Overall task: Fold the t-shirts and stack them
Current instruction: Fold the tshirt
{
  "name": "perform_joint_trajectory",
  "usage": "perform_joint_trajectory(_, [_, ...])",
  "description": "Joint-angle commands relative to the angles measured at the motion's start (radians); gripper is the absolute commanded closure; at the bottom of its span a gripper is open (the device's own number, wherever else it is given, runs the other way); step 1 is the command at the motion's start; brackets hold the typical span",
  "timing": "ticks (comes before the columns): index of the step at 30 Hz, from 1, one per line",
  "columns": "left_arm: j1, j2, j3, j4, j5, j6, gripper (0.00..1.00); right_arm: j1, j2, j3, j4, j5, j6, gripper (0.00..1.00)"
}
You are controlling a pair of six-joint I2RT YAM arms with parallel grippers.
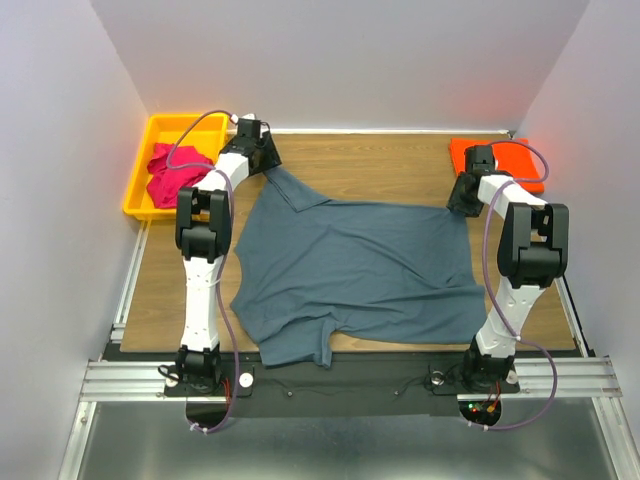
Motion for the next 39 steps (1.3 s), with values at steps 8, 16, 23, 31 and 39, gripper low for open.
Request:
perform_joint_trajectory(8, [0.004, 0.040, 0.058, 0.057, -0.064, 0.051, 0.29, -0.006, -0.004, 0.028, 0.045, 0.011, -0.006, 0.51])
perform_joint_trajectory(16, [-0.010, 0.068, 0.070, 0.038, -0.048, 0.097, 0.39, -0.007, -0.003, 0.029, 0.045, 0.014, -0.005, 0.51])
perform_joint_trajectory(23, [-0.018, 0.055, 0.038, 0.029, -0.045, 0.108, 0.65, -0.009, -0.001, 0.029, 0.046, 0.023, -0.005, 0.51])
perform_joint_trajectory(31, [-0.018, 0.019, 0.043, 0.034, -0.051, 0.136, 1.00, -0.026, 0.016, 0.052, 0.046, 0.027, 0.005, 0.51])
perform_joint_trajectory(39, [-0.017, -0.046, 0.047, 0.040, -0.051, 0.139, 1.00, -0.032, 0.043, 0.077, 0.048, 0.024, 0.011, 0.51])
